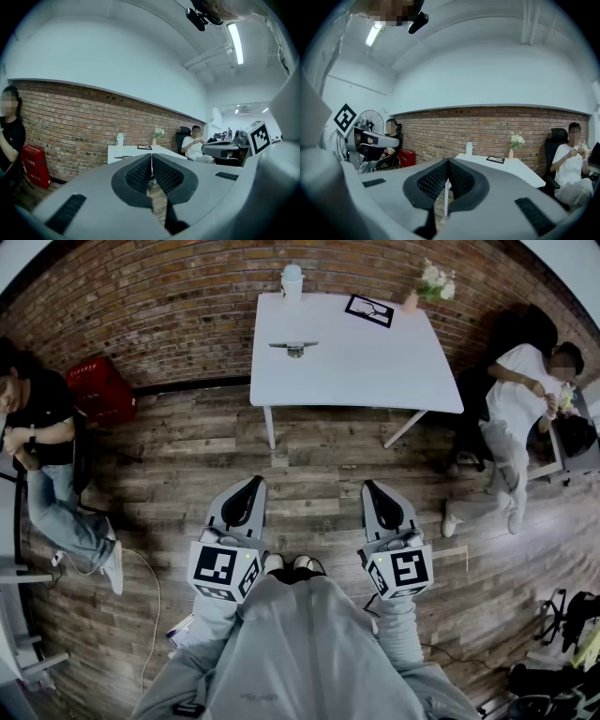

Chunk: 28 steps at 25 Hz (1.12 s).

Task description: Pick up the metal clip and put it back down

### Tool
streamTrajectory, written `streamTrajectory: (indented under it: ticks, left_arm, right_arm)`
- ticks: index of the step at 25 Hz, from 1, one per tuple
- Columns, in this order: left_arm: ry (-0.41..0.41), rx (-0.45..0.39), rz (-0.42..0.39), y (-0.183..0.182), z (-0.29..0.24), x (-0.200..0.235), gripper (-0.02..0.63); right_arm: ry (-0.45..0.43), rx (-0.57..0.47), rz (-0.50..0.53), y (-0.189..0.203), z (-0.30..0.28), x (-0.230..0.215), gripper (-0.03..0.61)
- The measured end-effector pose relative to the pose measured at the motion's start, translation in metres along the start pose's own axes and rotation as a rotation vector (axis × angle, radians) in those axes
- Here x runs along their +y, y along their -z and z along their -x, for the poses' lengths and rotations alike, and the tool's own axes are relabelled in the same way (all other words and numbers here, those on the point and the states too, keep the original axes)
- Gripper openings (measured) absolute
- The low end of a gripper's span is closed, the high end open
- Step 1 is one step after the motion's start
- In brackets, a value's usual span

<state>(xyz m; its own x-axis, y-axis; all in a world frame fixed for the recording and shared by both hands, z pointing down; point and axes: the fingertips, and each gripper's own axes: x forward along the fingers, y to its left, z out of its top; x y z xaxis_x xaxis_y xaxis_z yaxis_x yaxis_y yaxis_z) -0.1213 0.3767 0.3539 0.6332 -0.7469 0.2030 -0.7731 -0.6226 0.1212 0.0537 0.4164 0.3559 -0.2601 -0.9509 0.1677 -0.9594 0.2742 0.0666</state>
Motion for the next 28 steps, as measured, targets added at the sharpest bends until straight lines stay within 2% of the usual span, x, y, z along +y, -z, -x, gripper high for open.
streamTrajectory:
  ticks: [13, 21, 28]
  left_arm:
    - [-0.031, 0.018, 0.020, 0.013, -0.020, -0.009, 0.028]
    - [-0.027, 0.003, 0.011, -0.007, -0.085, 0.032, 0.028]
    - [-0.014, 0.003, -0.004, -0.034, -0.149, 0.095, 0.028]
  right_arm:
    - [-0.029, 0.000, -0.012, 0.009, -0.010, -0.022, 0.025]
    - [-0.028, -0.015, -0.014, -0.002, -0.081, -0.051, 0.025]
    - [-0.025, -0.010, -0.028, -0.017, -0.168, -0.070, 0.025]
